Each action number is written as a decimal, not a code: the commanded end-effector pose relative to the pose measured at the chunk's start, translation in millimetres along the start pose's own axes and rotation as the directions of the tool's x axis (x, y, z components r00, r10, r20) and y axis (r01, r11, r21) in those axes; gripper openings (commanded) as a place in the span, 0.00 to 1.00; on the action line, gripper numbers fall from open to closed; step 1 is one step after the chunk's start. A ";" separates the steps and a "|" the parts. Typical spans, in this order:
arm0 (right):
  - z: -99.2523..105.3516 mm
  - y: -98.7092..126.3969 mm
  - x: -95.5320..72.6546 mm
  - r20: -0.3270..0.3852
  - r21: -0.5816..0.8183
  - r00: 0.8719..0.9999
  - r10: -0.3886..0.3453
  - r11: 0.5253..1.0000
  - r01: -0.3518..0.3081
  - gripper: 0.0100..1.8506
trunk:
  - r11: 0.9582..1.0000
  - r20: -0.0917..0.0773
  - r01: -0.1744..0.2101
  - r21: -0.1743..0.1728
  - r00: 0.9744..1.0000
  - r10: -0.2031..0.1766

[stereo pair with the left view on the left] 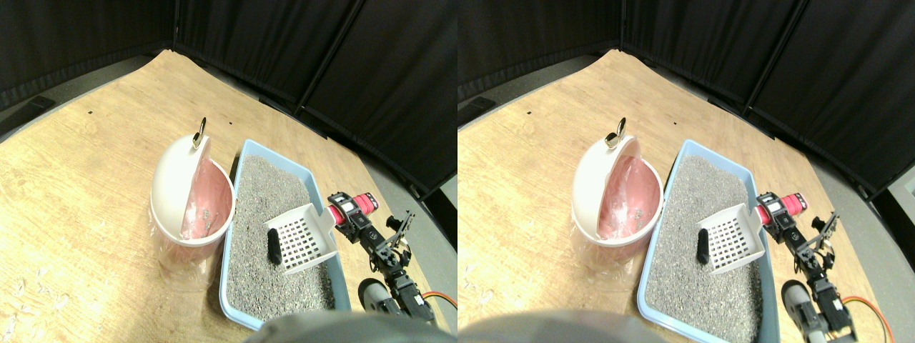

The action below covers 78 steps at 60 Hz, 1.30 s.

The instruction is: Scoop (unimanual)

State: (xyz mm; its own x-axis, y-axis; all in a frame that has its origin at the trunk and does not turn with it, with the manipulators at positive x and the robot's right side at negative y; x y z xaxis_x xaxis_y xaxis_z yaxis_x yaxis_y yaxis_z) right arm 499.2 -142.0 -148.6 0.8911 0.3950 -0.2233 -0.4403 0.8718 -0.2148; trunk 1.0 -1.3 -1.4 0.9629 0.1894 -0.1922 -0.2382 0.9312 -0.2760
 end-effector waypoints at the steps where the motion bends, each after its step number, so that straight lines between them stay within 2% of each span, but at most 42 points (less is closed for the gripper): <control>1: 10.3 -5.3 -0.7 0.063 0.085 0.996 -0.070 0.994 0.065 0.03 | 1.000 0.011 0.003 -0.005 1.000 -0.003; 8: 5.8 -15.1 -1.6 0.067 0.199 0.985 -0.161 0.969 0.145 0.03 | 1.000 0.017 0.009 -0.001 1.000 -0.009; 13: 0.1 -19.2 -1.7 0.076 0.249 0.976 -0.203 0.952 0.179 0.03 | 1.000 0.017 0.014 0.002 1.000 -0.015; 17: -5.0 -22.7 -2.0 0.082 0.293 0.970 -0.231 0.935 0.198 0.03 | 1.000 0.027 0.020 0.006 0.999 -0.020; 21: -13.2 -27.8 -2.7 0.093 0.356 0.962 -0.257 0.911 0.209 0.03 | 1.000 0.027 0.023 0.008 0.999 -0.024; 25: -19.3 -32.0 -2.3 0.134 0.384 0.955 -0.263 0.902 0.194 0.03 | 1.000 0.034 0.029 0.013 0.999 -0.029; 26: -21.1 -33.3 -2.4 0.140 0.405 0.948 -0.285 0.890 0.208 0.03 | 0.999 0.035 0.030 0.013 0.999 -0.030; 30: -25.7 -36.7 -3.3 0.214 0.487 0.928 -0.306 0.857 0.170 0.03 | 0.999 0.039 0.035 0.019 0.999 -0.036; 34: -25.7 -37.5 -4.2 0.230 0.528 0.922 -0.312 0.836 0.151 0.03 | 0.999 0.042 0.040 0.026 0.998 -0.042; 35: -26.8 -39.0 -4.7 0.246 0.593 0.907 -0.340 0.794 0.137 0.03 | 0.999 0.043 0.042 0.028 0.998 -0.043; 36: -26.9 -39.5 -4.9 0.254 0.605 0.901 -0.351 0.785 0.136 0.03 | 0.999 0.043 0.043 0.030 0.998 -0.044; 41: -27.8 -41.9 -5.4 0.268 0.660 0.892 -0.363 0.744 0.105 0.03 | 0.998 0.049 0.047 0.036 0.998 -0.049; 43: -27.9 -42.2 -5.4 0.273 0.663 0.891 -0.364 0.742 0.100 0.03 | 0.998 0.051 0.048 0.038 0.997 -0.050; 45: -27.6 -44.1 -5.0 0.297 0.678 0.889 -0.348 0.733 0.061 0.03 | 0.998 0.051 0.048 0.038 0.997 -0.050; 48: -27.2 -44.6 -5.2 0.295 0.688 0.887 -0.354 0.723 0.059 0.03 | 0.998 0.054 0.047 0.040 0.997 -0.050; 52: -23.1 -44.7 -7.5 0.285 0.744 0.879 -0.383 0.666 0.049 0.03 | 0.998 0.056 0.048 0.042 0.997 -0.051; 56: -14.4 -44.2 -12.2 0.279 0.729 0.876 -0.393 0.680 0.073 0.03 | 0.998 0.059 0.050 0.045 0.997 -0.052; 60: -11.2 -45.6 -13.9 0.281 0.728 0.877 -0.390 0.682 0.069 0.03 | 0.998 0.059 0.053 0.046 0.997 -0.055; 62: -7.5 -46.6 -15.1 0.290 0.706 0.878 -0.380 0.704 0.071 0.03 | 0.998 0.060 0.053 0.046 0.997 -0.056; 70: 2.0 -49.2 -17.7 0.319 0.662 0.891 -0.324 0.749 0.036 0.03 | 0.998 0.067 0.054 0.045 0.996 -0.057; 74: 5.0 -49.9 -18.7 0.322 0.659 0.890 -0.324 0.751 0.035 0.03 | 0.998 0.067 0.054 0.045 0.996 -0.057; 78: 9.4 -50.5 -19.6 0.334 0.634 0.891 -0.309 0.773 0.030 0.03 | 0.998 0.064 0.055 0.043 0.996 -0.057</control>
State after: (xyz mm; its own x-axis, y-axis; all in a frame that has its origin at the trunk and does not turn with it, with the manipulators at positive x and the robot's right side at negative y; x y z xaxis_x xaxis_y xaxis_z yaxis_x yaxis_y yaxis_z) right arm 506.3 -197.8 -141.1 0.9862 0.1339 0.0973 -0.1631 0.8870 0.4320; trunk 3.8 -1.1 -4.9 0.9786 0.1511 -0.1397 -0.1814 0.9540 -0.2387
